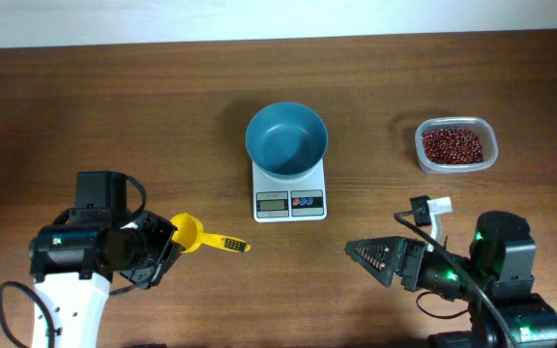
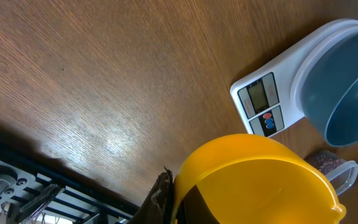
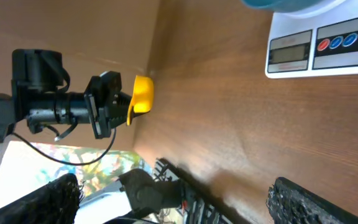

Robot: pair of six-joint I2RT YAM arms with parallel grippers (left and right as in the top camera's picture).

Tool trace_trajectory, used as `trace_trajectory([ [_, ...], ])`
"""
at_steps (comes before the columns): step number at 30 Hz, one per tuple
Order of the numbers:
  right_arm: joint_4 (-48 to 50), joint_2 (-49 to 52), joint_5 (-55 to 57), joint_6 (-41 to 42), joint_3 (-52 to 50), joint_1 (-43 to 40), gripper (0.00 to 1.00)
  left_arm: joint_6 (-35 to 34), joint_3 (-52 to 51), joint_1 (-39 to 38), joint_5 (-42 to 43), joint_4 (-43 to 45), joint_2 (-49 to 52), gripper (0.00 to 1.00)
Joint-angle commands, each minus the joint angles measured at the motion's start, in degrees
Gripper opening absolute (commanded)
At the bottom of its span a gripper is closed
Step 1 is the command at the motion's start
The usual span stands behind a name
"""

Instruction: Scoop item into bowl and weigh 50g on scale

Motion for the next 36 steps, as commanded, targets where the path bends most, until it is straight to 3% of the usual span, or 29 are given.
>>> trace_trajectory([
  [1, 0.44, 0.48, -2.34, -0.11, 1.18, 0.35, 0.99, -0.74, 1.01, 0.02, -0.42, 0.04, -0.55, 0.00],
  [6, 2.62, 0.48, -1.66, 4.52, 1.18, 4.09, 0.99, -0.74, 1.01, 0.02, -0.42, 0.04, -0.52, 0.00],
  [12, 9.44, 2.38, 5.64, 9.75, 1.18, 16.70, 0.99, -0.74, 1.01, 0.02, -0.42, -0.35, -0.55, 0.00],
  [18, 21.24, 13.86, 13.18, 13.90, 1.18, 30.71, 0.99, -0.74, 1.01, 0.02, -0.39, -0.37, -0.55, 0.00],
  [21, 29.35, 22.18, 17.31, 14.53, 1.18, 34.77, 0.88, -0.74, 1.01, 0.02, -0.39, -0.37, -0.55, 0.00],
  [24, 36.09, 27.96, 16.94, 20.76, 1.18, 34.86, 0.84, -0.74, 1.01, 0.02, -0.39, -0.39, -0.55, 0.00],
  [29, 48.61, 32.20, 16.90, 23.47, 1.18, 39.54, 0.77, -0.74, 1.01, 0.02, -0.42, -0.39, -0.55, 0.00],
  [36, 50.45, 32.24, 29.92, 27.98, 1.18, 47.58, 0.59, -0.74, 1.01, 0.02, -0.37, -0.37, -0.55, 0.00],
])
